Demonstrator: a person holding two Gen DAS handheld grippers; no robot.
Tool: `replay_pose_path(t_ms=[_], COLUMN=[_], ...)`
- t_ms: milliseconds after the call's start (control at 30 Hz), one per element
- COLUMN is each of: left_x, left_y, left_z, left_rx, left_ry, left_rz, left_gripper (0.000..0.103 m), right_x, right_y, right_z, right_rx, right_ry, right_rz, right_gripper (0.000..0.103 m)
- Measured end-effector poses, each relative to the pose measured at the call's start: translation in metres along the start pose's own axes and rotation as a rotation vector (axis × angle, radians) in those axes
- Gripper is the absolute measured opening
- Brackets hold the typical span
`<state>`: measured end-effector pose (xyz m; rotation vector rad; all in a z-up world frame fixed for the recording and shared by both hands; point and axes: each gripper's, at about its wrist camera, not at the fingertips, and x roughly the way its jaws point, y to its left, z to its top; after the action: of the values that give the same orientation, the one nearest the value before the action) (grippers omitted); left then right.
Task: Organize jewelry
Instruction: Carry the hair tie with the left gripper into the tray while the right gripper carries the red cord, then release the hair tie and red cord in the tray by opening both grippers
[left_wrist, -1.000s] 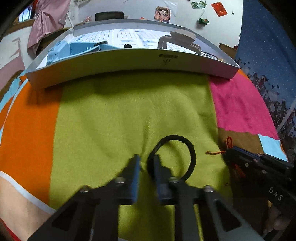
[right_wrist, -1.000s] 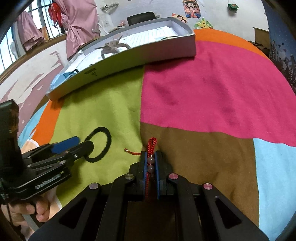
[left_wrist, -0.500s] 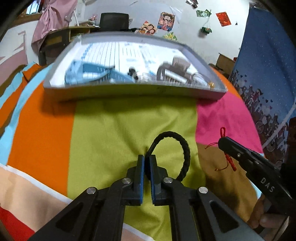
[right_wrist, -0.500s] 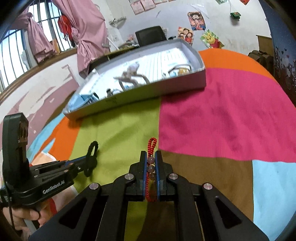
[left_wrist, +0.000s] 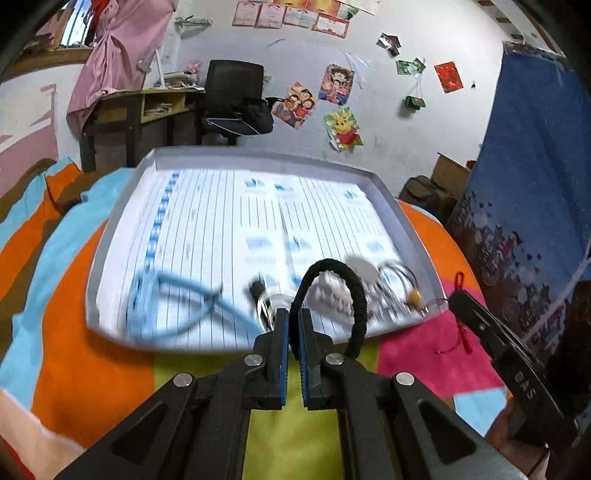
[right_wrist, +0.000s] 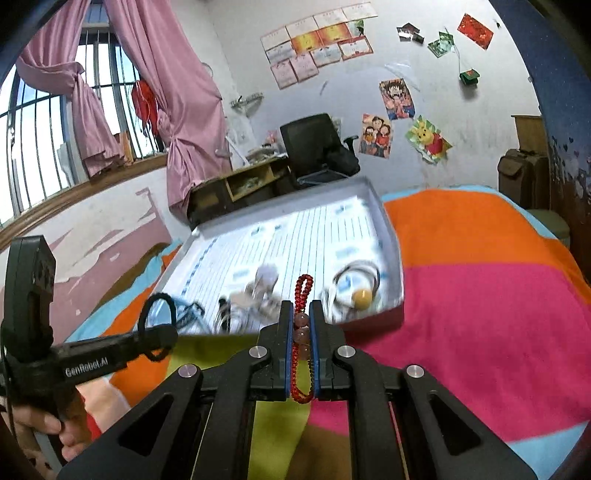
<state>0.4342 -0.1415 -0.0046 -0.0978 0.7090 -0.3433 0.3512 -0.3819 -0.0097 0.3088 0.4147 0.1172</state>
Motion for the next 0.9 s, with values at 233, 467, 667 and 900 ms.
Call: replay_pose_path(t_ms=[233, 467, 667, 900], left_x=[0.041, 0.061, 0.063, 0.056], left_y=[-0.003, -0.001, 0.005, 0.013], left_z=[0.03, 0.031, 0.025, 0.025], left_rx=[0.049, 0.053, 0.031, 0.002], left_ry=[0.069, 0.121, 0.123, 0.111], left_rz=[0.126, 0.161, 0.181, 0.18], left_gripper=[0.005, 0.006, 0.006, 0.018], right_x=[0.04, 0.074, 0.079, 0.078], right_y=[-0.002, -0.005, -0.007, -0.006], right_z=[0.031, 0.017, 0.014, 0.016], right_rx=[0.015, 0.009, 0.006, 0.009], right_ry=[-0.004, 0.082, 0.087, 0.073], right_rz=[0.026, -0.02, -0.046, -0.061], right_gripper=[0.007, 0.007, 0.008, 0.029])
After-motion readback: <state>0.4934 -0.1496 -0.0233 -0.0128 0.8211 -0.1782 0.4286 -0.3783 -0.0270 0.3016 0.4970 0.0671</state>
